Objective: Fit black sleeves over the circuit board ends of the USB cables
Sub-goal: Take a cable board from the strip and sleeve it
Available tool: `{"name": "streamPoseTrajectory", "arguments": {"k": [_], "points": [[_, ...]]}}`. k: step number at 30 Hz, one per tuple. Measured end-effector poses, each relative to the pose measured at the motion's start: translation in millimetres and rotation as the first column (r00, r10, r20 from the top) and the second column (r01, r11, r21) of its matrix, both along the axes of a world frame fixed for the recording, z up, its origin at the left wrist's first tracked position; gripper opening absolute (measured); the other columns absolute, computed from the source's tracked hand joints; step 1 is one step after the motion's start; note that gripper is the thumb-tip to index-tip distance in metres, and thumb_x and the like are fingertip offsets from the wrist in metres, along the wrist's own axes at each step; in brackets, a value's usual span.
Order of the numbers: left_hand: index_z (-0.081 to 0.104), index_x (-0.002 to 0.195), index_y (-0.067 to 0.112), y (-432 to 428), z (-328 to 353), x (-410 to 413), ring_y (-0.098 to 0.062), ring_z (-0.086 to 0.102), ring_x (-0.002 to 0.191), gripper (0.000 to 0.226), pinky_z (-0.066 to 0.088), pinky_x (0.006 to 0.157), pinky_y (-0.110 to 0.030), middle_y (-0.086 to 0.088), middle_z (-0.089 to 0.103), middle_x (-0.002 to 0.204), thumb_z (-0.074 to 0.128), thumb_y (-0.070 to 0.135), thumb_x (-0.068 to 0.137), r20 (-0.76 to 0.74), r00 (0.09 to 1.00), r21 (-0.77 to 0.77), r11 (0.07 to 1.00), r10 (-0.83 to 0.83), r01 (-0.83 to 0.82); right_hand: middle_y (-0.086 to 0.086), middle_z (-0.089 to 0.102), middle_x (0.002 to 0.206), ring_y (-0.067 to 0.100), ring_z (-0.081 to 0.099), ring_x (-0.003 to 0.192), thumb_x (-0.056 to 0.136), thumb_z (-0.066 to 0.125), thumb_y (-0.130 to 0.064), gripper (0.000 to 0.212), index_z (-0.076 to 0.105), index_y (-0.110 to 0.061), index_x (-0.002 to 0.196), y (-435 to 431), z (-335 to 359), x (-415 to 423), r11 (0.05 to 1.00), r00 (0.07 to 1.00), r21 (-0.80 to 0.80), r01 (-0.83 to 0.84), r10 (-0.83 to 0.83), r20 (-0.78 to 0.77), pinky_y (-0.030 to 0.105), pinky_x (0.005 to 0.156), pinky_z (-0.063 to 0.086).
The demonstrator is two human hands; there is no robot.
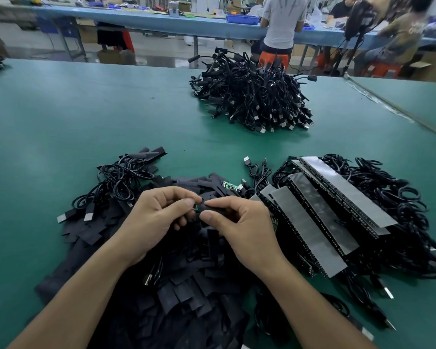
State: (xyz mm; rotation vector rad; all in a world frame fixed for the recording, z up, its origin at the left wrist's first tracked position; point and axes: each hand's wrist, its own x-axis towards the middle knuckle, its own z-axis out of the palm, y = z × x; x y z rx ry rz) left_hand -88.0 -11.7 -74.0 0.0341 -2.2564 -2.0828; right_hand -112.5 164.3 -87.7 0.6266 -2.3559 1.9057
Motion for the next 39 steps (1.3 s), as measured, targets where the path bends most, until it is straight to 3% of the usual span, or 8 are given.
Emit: {"name": "streamPoseTrajectory", "arguments": {"k": [4, 6, 11, 17, 23, 31, 36, 39], "points": [[0.072, 0.093, 0.015, 1, -3, 1, -0.006, 0.056, 0.056, 0.013, 0.046, 0.053, -0.014, 0.000, 0.069, 0.067, 0.063, 0.007, 0.093, -0.024, 0.998, -0.062, 0.997, -0.056, 0.054, -0.016, 0.075, 0.084, 0.002, 0.070, 0.078, 0.081, 0.080, -0.028, 0.015, 0.077, -0.030, 0.095, -1, -5, -1, 1.000, 1.000, 0.014, 0.003, -0.003, -0.004, 0.020, 0.071, 0.054], [0.069, 0.097, 0.016, 1, -3, 0, -0.006, 0.057, 0.058, 0.008, 0.046, 0.055, -0.014, 0.000, 0.070, 0.070, 0.065, 0.015, 0.091, -0.032, 0.997, -0.074, 0.995, -0.074, 0.072, -0.019, 0.074, 0.084, 0.000, 0.069, 0.076, 0.082, 0.078, -0.028, 0.013, 0.076, -0.035, 0.092, -1, -4, -1, 1.000, 1.000, 0.016, -0.007, 0.007, -0.019, 0.017, 0.069, 0.051], [0.072, 0.088, 0.018, 0, -4, -1, -0.007, 0.061, 0.062, 0.022, 0.048, 0.056, -0.015, -0.003, 0.071, 0.071, 0.069, 0.037, 0.078, -0.055, 0.998, -0.013, 0.999, -0.037, 0.037, -0.024, 0.070, 0.071, -0.002, 0.066, 0.067, 0.083, 0.077, -0.024, 0.011, 0.076, -0.033, 0.088, -2, -3, -2, 0.998, 0.997, -0.034, 0.043, -0.045, -0.060, 0.010, 0.065, 0.046], [0.075, 0.076, 0.015, -2, -6, -4, -0.011, 0.060, 0.057, 0.022, 0.050, 0.054, -0.017, -0.019, 0.069, 0.070, 0.075, 0.036, 0.071, -0.063, 0.996, 0.048, 0.997, 0.061, -0.058, -0.027, 0.065, 0.062, -0.003, 0.063, 0.060, 0.082, 0.079, -0.022, 0.018, 0.073, -0.039, 0.085, -1, -5, -3, 0.997, 0.995, -0.029, 0.076, -0.077, -0.057, 0.012, 0.062, 0.046], [0.076, 0.077, 0.012, 1, -8, -3, -0.010, 0.058, 0.050, 0.019, 0.046, 0.048, -0.016, -0.008, 0.070, 0.062, 0.072, 0.031, 0.077, -0.077, 0.996, -0.061, 0.997, 0.046, -0.051, -0.032, 0.066, 0.070, -0.004, 0.066, 0.068, 0.082, 0.080, -0.029, 0.016, 0.078, -0.024, 0.098, -1, -6, -2, 0.993, 0.993, 0.067, 0.101, -0.095, -0.075, 0.011, 0.066, 0.049], [0.077, 0.084, 0.018, -2, -14, -4, -0.009, 0.066, 0.059, 0.021, 0.052, 0.058, -0.019, -0.004, 0.075, 0.072, 0.073, 0.036, 0.074, -0.102, 0.995, -0.161, 0.987, 0.002, -0.019, -0.029, 0.068, 0.072, -0.004, 0.066, 0.065, 0.083, 0.079, -0.024, 0.011, 0.078, -0.023, 0.094, -2, -5, 0, 0.989, 0.989, 0.072, 0.125, -0.119, -0.090, 0.009, 0.063, 0.048], [0.076, 0.087, 0.016, -4, -16, -4, -0.012, 0.069, 0.065, 0.021, 0.056, 0.063, -0.023, -0.005, 0.076, 0.075, 0.075, 0.032, 0.074, -0.100, 0.995, -0.163, 0.987, -0.012, -0.005, -0.028, 0.065, 0.062, -0.003, 0.063, 0.054, 0.084, 0.078, -0.020, 0.006, 0.078, -0.022, 0.089, -2, -4, 1, 0.991, 0.991, 0.061, 0.115, -0.110, -0.078, 0.005, 0.052, 0.043], [0.076, 0.084, 0.016, -4, -16, -4, -0.009, 0.065, 0.060, 0.006, 0.052, 0.058, -0.020, -0.004, 0.075, 0.072, 0.075, 0.022, 0.083, -0.103, 0.995, -0.171, 0.985, -0.014, -0.003, -0.022, 0.070, 0.069, -0.001, 0.065, 0.055, 0.083, 0.079, -0.021, 0.008, 0.078, -0.024, 0.089, -2, -4, 1, 0.991, 0.991, 0.043, 0.124, -0.122, -0.056, 0.008, 0.053, 0.046]]}}
